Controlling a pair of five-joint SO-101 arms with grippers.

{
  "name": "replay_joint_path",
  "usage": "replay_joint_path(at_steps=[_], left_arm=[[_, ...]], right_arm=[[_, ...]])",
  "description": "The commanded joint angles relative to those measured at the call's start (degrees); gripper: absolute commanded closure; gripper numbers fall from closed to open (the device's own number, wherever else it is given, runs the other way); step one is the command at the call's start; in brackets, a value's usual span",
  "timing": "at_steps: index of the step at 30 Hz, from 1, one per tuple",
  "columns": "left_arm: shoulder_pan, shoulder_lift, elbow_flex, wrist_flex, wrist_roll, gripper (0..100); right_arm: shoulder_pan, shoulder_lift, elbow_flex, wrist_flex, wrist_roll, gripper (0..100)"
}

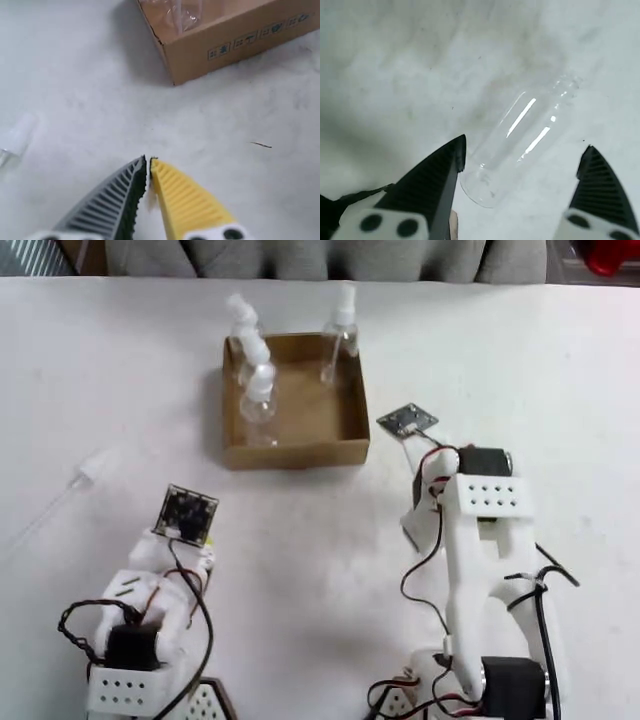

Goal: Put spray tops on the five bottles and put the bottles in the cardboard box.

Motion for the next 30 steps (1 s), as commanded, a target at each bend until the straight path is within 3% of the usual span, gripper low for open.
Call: replay_joint_path(at_steps=[1,8,16,23,30], left_arm=[[-0.3,-0.3,-0.2,0.9,-6.2,98],[-0.4,-0.3,-0.2,1.0,-6.4,98],[-0.5,-0.3,-0.2,1.0,-6.4,98],[-0.5,-0.3,-0.2,1.0,-6.5,98],[-0.5,-0.3,-0.2,1.0,-6.6,98]], right_arm=[[0.8,0.0,1.6,-2.3,0.7,69.0],[1.0,0.0,4.7,-6.8,0.4,68.8],[6.5,0.0,7.2,-13.4,0.2,64.3],[4.7,0.4,10.6,-19.8,-4.1,64.3],[5.0,13.0,6.9,-22.2,-3.8,64.3]])
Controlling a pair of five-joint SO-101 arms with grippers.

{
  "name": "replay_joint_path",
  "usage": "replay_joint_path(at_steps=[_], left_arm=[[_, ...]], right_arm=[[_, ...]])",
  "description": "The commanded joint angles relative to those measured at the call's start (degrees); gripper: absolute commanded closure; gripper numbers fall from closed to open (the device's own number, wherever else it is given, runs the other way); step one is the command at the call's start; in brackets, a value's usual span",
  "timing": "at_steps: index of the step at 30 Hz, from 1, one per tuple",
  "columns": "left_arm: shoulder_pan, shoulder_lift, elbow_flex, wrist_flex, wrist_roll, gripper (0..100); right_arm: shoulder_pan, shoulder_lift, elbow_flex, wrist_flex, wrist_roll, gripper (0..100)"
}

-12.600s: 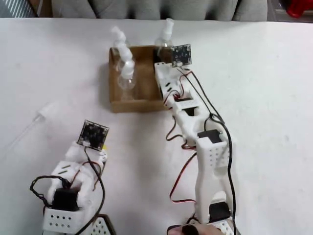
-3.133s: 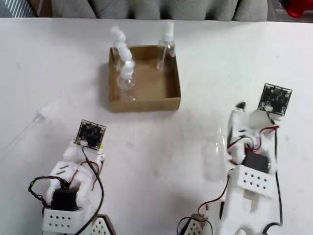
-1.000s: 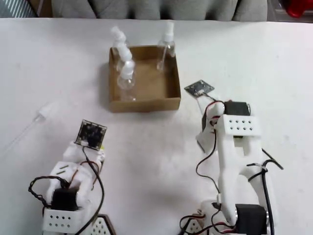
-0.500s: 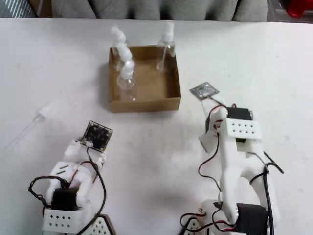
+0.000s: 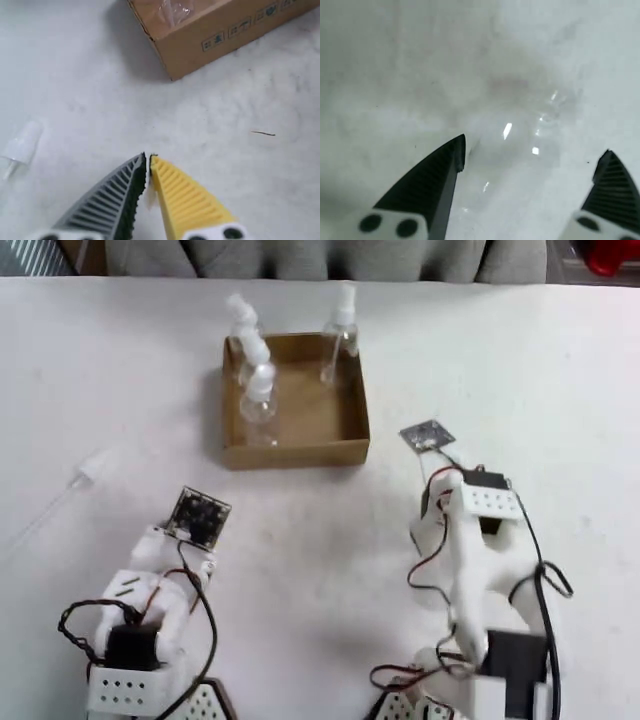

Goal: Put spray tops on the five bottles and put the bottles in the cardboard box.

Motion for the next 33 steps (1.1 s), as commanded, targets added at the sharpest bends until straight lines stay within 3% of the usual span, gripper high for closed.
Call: replay_joint_path(at_steps=[1,13,21,23,29,33], left_arm=[[-0.5,-0.3,-0.2,0.9,-0.9,98],[-0.5,-0.3,-0.2,0.7,-1.0,98],[-0.5,-0.3,-0.2,0.4,-1.0,98],[-0.5,-0.3,-0.2,0.4,-1.0,98],[-0.5,-0.3,-0.2,0.4,-0.9,98],[-0.5,-0.3,-0.2,0.4,-0.7,98]], right_arm=[[-0.3,7.1,-5.3,-1.2,-0.3,64.3],[0.7,8.5,-7.4,-1.1,-0.3,65.6],[5.0,8.9,-12.7,0.4,-0.4,99.3],[6.4,8.8,-14.3,2.2,-0.6,96.0],[6.6,8.5,-20.7,9.5,-0.9,98.1],[7.3,8.5,-25.8,15.6,-5.8,98.2]])
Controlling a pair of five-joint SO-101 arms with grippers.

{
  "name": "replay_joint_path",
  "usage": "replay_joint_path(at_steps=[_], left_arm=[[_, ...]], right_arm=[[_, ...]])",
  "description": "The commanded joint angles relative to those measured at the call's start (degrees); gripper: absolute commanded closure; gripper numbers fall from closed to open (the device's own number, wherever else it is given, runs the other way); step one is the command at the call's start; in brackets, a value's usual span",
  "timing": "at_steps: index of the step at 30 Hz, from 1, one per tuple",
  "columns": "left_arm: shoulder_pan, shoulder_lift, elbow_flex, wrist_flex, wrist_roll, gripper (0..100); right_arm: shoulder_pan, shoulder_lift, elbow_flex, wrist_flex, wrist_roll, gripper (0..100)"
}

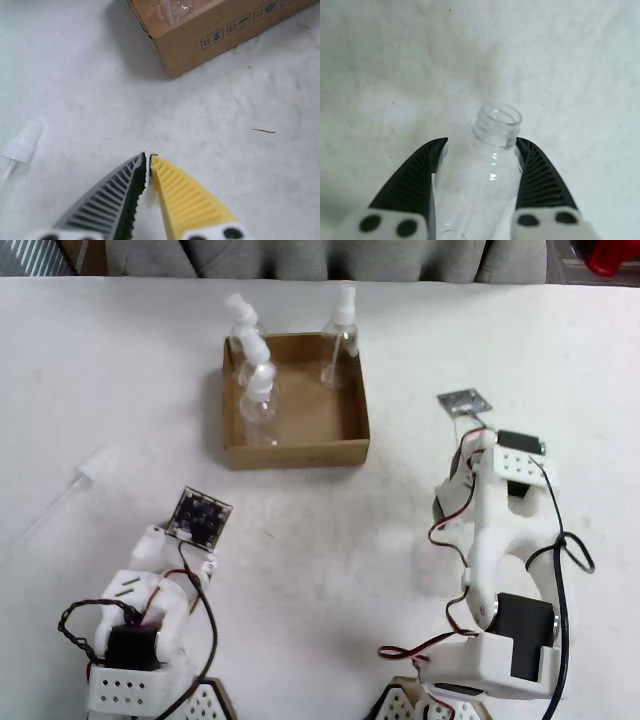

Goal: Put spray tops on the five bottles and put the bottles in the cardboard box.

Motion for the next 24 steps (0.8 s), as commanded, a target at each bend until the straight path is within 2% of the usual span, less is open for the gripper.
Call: replay_joint_path(at_steps=[1,5,9,13,17,24], left_arm=[[-0.5,-0.3,-0.2,0.0,-0.2,98],[-0.5,-0.3,-0.2,0.3,-0.1,98],[-0.5,-0.3,-0.2,0.4,-0.1,98],[-0.5,-0.3,-0.2,0.4,-0.1,98],[-0.5,-0.3,-0.2,0.4,-0.1,98],[-0.5,-0.3,-0.2,0.4,-0.1,98]], right_arm=[[1.5,-1.3,-7.5,7.2,-4.6,98.2],[4.4,-1.3,-10.1,13.5,-4.7,98.2],[10.9,-1.7,-10.6,15.5,-4.0,98.2],[16.0,-4.6,-8.9,15.3,2.9,98.2],[22.6,-9.6,-8.1,14.9,5.5,98.2],[33.4,-9.0,-1.8,1.0,10.9,98.1]])
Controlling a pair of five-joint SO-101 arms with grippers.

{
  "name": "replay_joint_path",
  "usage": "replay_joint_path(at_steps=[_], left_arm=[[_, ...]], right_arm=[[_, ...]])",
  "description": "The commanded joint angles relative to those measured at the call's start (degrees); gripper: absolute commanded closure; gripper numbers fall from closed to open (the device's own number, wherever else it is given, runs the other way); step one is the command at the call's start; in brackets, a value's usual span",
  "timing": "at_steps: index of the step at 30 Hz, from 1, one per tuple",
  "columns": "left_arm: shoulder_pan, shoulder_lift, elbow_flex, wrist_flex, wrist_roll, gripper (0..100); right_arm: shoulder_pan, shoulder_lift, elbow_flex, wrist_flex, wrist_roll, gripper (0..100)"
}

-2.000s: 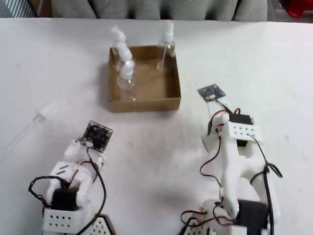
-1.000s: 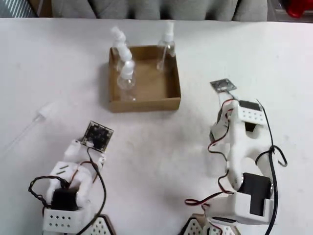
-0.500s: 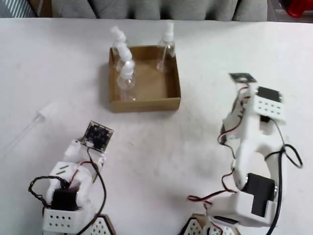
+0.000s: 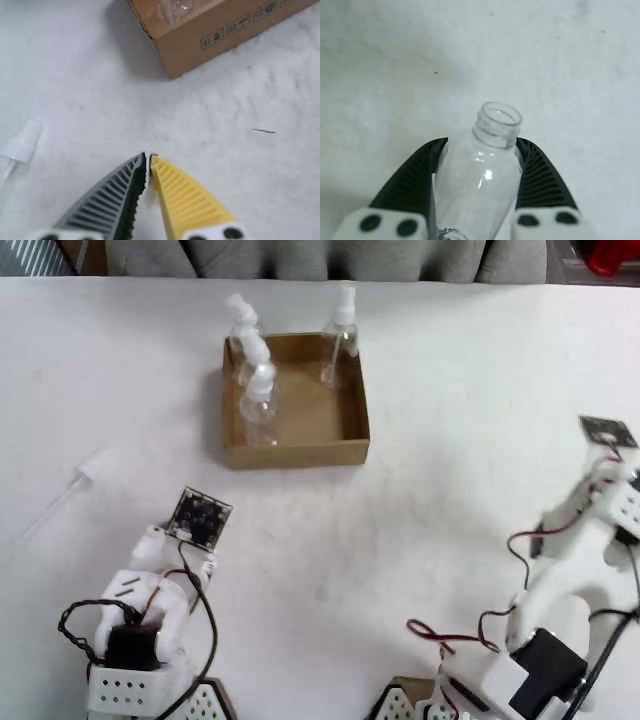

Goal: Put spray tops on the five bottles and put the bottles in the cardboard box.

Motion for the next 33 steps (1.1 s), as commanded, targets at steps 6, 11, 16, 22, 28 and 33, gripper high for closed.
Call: replay_joint_path(at_steps=[6,11,16,22,28,33], left_arm=[[-0.5,-0.3,-0.2,0.5,-0.1,98],[-0.5,-0.3,-0.2,0.5,-0.1,98],[-0.4,-0.3,-0.2,0.5,-0.1,98],[-0.1,-0.3,-0.2,0.5,-0.1,98],[-0.1,-0.3,-0.2,0.3,-0.1,98],[-0.1,-0.3,-0.2,0.1,-0.2,98]], right_arm=[[7.3,2.3,8.1,-18.7,9.6,92.8],[6.9,9.5,9.4,-24.8,9.6,85.8],[6.9,15.4,7.8,-29.4,9.6,76.3],[6.9,20.4,0.4,-27.3,6.5,72.9],[7.4,22.9,-11.9,-10.6,4.3,75.4],[8.0,23.2,-14.9,-4.9,4.2,75.4]])
